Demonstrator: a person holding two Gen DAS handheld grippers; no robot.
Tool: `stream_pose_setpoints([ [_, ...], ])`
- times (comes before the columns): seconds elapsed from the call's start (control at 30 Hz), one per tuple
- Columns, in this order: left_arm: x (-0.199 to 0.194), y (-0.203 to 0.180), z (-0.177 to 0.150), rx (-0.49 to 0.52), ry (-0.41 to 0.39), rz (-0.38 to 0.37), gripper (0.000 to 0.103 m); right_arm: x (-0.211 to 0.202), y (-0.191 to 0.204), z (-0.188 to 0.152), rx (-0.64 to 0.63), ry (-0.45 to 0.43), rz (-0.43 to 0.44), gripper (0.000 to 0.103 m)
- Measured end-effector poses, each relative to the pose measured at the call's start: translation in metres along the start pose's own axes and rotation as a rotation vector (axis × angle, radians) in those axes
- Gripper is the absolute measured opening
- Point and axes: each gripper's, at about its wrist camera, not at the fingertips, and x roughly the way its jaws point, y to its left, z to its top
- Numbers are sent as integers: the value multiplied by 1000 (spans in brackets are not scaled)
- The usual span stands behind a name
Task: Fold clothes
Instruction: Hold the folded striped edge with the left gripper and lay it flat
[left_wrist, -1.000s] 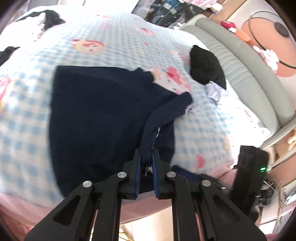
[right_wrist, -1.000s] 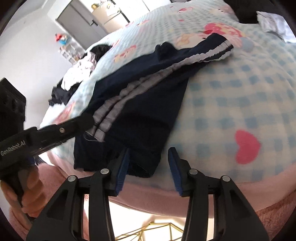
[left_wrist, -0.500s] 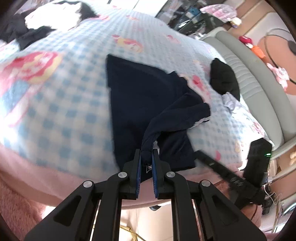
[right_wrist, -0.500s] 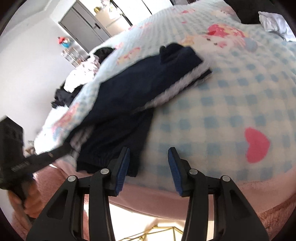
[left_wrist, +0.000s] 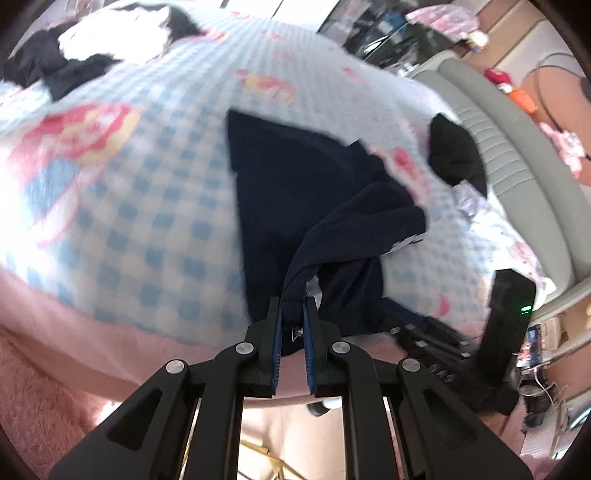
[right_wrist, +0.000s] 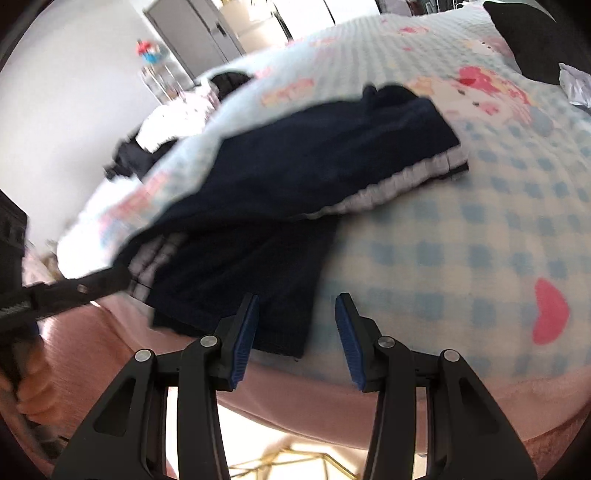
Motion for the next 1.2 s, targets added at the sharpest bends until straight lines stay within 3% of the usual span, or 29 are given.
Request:
stream_pose_setpoints([
  [0.13,14,10,-8,-1,28,60,11,-15,1,1,-6,-49,-12,44],
  [0.3,8,15,-2,-33,21,44,24,-23,-8,2,36,-69,28,45],
  [0.43,-5,3,5,29,-17,29,25,-14,-6,2,25,-37,14,45],
  [0.53,9,1,5,53,43,62,25,-12,-5,2,16,-31,25,45],
  [0.67,10,2,-1,47,47,70,14,-10,-6,1,17,-25,19,45],
  [0.8,2,2,-5,42,46,42,14,-11,-7,1,23,-33,9,45],
  [1.0,15,13,-14,-5,100,76,16,-9,-8,0,15,-21,-34,45],
  [1.07,5,10,-11,-5,52,65,17,-11,-9,0,16,-26,-31,45],
  [1.2,-14,-14,-4,114,-55,90,17,-28,-9,2,18,-99,18,45],
])
